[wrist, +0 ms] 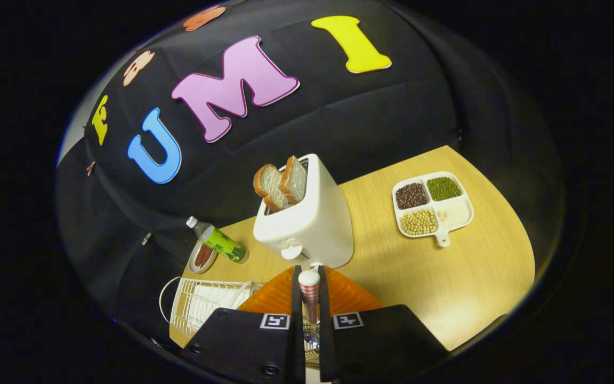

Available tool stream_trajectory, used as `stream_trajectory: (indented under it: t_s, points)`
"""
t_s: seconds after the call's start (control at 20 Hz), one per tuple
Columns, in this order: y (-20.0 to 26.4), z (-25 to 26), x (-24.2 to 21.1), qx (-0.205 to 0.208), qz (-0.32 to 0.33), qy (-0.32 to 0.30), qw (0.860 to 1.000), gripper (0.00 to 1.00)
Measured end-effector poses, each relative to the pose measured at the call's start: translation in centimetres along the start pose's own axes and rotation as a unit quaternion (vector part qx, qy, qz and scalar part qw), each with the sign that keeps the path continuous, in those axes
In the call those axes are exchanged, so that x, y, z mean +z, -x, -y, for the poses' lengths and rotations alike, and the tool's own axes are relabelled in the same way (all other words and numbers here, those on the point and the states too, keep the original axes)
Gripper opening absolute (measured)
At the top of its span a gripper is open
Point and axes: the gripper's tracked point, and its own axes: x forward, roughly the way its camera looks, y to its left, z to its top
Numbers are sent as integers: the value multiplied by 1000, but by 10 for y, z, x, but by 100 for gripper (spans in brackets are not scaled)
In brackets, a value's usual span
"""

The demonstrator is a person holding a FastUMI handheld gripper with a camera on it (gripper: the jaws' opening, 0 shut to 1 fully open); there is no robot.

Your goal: Take the plate from the dish rack, then take the spoon from the basket and place it into the plate.

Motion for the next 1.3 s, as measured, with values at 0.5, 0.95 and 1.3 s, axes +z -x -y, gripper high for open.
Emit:
stream_trajectory:
  t_s: [0.5, 0.95, 1.3]
  points:
    - [66, -38, -18, 68, -48, -1, 997, 15]
    - [103, -68, -145, 110, -154, 57, 980, 15]
    - [103, -39, -218, 82, -212, 53, 972, 15]
